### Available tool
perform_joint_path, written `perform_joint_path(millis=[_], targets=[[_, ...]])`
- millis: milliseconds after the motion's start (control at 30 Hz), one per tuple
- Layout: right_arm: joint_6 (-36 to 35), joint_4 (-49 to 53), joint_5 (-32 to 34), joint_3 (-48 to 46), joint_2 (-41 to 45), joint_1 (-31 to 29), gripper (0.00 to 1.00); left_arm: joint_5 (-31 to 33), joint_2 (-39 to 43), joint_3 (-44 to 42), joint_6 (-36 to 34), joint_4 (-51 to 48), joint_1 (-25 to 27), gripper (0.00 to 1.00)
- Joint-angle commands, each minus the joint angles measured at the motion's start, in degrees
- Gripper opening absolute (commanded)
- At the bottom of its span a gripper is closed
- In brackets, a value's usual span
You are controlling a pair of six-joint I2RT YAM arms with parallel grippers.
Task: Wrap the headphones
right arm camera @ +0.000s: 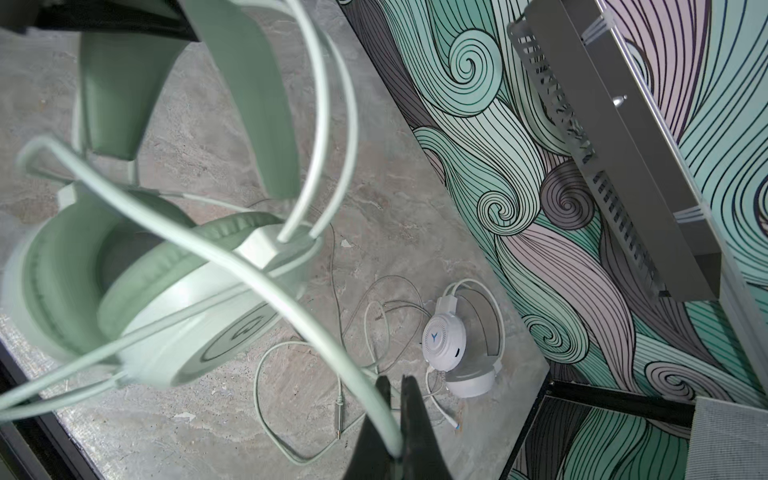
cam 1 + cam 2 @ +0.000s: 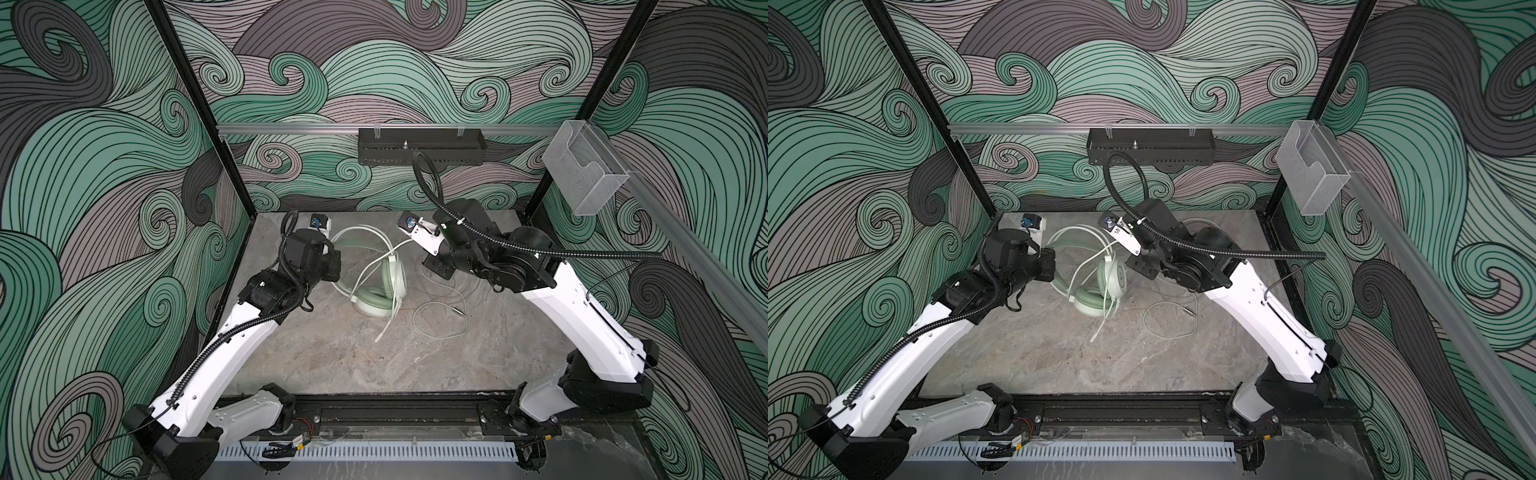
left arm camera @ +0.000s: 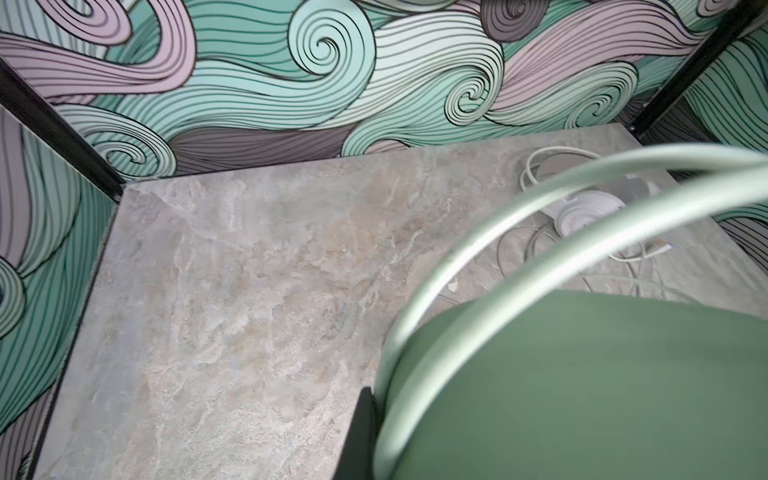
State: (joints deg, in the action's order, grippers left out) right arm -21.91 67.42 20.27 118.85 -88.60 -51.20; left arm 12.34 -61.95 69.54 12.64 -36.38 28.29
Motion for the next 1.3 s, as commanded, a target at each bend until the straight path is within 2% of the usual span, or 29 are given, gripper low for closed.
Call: perform_joint_path(millis=[0,267,633,867,967,1267], targets=[[3.55,-2.81,-2.56,-1.61,1.36,2.55,0.0,-8.47,3.14,-0.46,3.71,4.18,0.12,0.0],[6.72,-6.37,-6.77,-7.14,3.31,6.69,0.0,-15.37,5.3,-1.27,5.19,6.63,0.18,0.0],[11.87,-13.24,-14.29,-16.77,7.95,13.21,0.0,-18.82,6.41,0.51,8.85,8.0,0.12,0.0],[11.11,-18.81,-18.92,-20.93,8.5,13.52,0.12,-24.38,5.86,2.33,12.69,11.63,0.22,0.0],[11.71,-23.02,-21.61,-23.35,9.49,14.2,0.2,-25.64,5.07,4.38,13.74,11.42,0.15,0.0],[16.69,-41.51,-35.49,-34.88,15.27,16.67,0.35,-27.89,3.52,11.59,18.66,12.47,0.16,0.0]])
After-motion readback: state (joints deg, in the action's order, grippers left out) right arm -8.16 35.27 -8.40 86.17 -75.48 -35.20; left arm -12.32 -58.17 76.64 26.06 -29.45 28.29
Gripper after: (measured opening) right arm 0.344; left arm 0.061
